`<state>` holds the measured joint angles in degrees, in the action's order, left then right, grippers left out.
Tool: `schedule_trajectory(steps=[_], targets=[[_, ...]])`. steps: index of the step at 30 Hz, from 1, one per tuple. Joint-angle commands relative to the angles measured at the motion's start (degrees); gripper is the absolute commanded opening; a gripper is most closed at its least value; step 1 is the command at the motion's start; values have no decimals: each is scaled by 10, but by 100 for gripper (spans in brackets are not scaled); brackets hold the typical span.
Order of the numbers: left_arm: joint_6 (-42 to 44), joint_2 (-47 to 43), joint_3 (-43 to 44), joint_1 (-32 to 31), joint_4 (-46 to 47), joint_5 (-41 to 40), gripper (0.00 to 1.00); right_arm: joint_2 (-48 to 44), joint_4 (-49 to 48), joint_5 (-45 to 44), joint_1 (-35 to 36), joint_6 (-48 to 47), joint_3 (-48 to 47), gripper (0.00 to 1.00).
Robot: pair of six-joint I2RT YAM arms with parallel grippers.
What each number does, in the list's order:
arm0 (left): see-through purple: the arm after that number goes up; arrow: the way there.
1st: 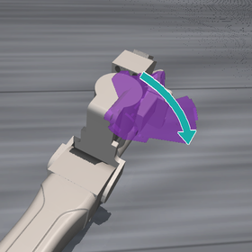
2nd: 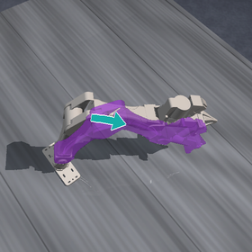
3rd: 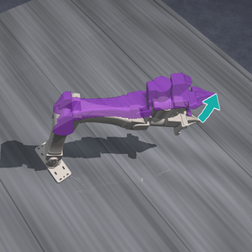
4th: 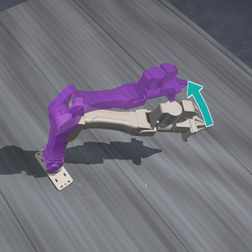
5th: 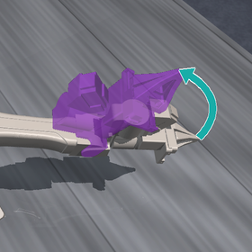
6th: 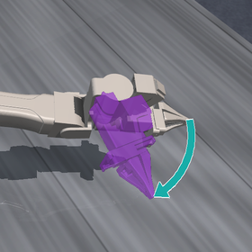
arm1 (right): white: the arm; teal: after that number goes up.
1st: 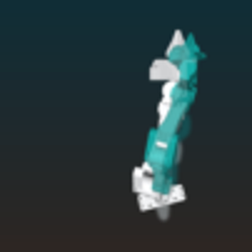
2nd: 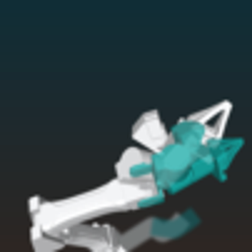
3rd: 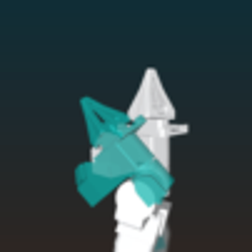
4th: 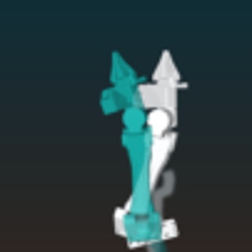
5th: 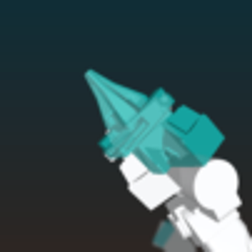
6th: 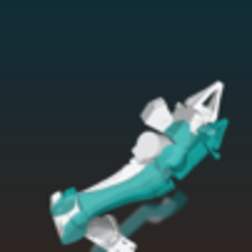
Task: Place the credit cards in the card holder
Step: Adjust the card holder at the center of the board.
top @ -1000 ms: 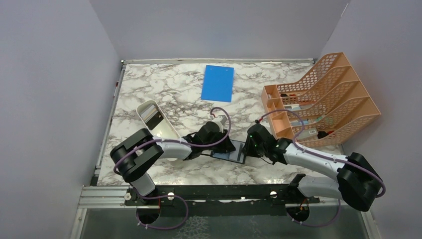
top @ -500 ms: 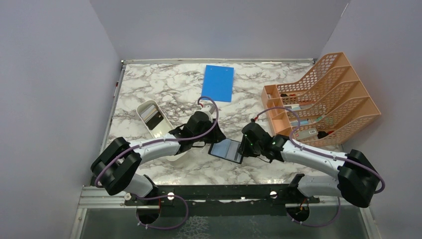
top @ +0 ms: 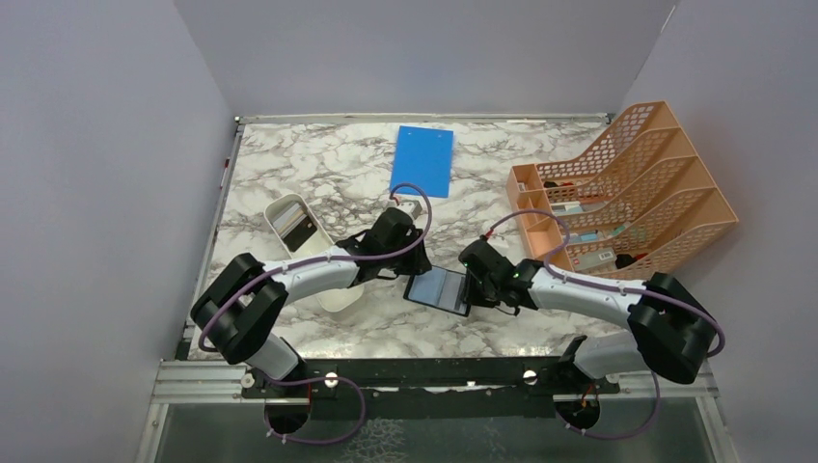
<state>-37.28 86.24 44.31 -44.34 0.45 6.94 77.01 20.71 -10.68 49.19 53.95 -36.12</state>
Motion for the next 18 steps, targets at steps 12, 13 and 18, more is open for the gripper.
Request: schedule_trajectory(steps=[12,13,18], targets=[[-5,4,-18,2,16,28,33,58,39,-111,-49,-118,-52,27],[-7,-2,-20,2,19,27,33,51,48,-104,-50,-120,-60,28],[2,-66,-17,7,-6,-14,33,-18,55,-37,-46,-124,-81,36]])
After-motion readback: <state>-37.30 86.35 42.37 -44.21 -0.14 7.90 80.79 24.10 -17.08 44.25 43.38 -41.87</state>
